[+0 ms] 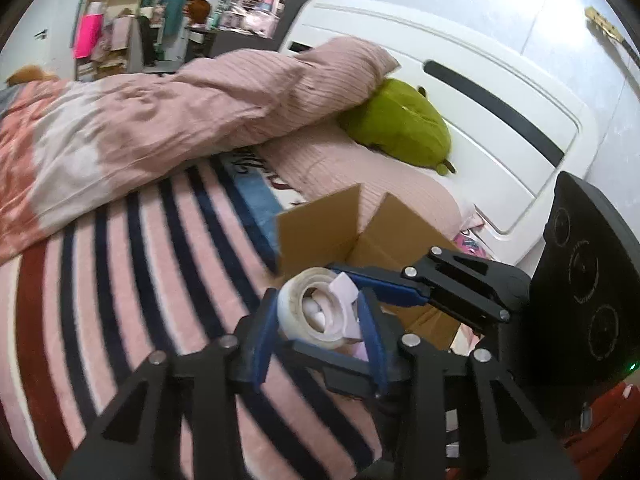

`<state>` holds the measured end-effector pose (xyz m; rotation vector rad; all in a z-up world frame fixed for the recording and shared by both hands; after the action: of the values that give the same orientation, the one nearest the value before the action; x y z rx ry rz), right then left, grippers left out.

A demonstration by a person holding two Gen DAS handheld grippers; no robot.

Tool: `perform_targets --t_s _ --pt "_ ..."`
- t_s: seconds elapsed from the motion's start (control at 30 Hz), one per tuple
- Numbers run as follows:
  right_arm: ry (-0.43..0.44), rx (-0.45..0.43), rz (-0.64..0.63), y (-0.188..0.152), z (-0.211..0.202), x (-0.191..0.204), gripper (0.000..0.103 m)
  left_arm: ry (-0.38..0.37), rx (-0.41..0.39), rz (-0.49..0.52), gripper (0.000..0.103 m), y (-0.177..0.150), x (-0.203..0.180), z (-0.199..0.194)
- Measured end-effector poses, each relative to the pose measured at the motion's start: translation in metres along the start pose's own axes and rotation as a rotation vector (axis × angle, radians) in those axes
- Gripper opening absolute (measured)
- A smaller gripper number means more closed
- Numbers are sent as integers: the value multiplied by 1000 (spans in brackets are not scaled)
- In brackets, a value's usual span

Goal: Organize rigid objects

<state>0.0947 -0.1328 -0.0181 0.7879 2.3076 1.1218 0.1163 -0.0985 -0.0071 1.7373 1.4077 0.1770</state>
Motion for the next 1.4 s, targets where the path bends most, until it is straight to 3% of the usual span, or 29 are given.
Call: perform_targets --t_s 0.23,0.43,0.5,0.53,0.57,0.63,0.7,0.8,0.93,1.03,1.23,1.4 --pt "-72 58 60 -26 -8 -64 39 -17 85 54 36 18 -37 64" --pt "-96 126 86 -47 -6 -93 40 -23 133 74 38 18 -50 93" --pt "-88 141 102 -52 -6 -99 40 -16 138 74 46 18 -51 95" --pt "-89 151 107 -54 -6 -102 42 -11 133 73 56 18 -51 95" --pt "-95 162 109 -57 -5 -104 53 -3 124 71 66 19 -52 93" --pt "-96 161 101 -59 -6 -104 66 15 92 70 72 19 -52 84" --pt "-99 157 96 -59 -10 -103 70 28 68 65 74 19 -51 75" --pt "-75 131 111 -55 -17 -101 80 89 15 65 86 17 -49 55" --pt "-64 58 138 -43 -30 -101 96 172 -63 38 86 14 -40 19" --pt "-73 0 133 -32 -44 -98 98 246 -128 17 86 9 -31 -11" --pt "5 -103 167 -14 -66 -86 103 416 -235 -32 87 -8 -11 -62" --pt "-33 -109 153 -12 -67 -79 103 475 -269 -76 87 -22 7 -84"
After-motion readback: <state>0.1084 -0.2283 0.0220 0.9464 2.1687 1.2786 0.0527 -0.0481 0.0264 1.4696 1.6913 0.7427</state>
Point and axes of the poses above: each gripper's, at about its wrist camera, not at the fingertips, and z roughly the way its jaws point, x to its left, y to its top, the point moved 5 cm from there along z, roughly the way its jaws point, and after that the axes turned 5 degrees about -y, right-handed, at the moved point
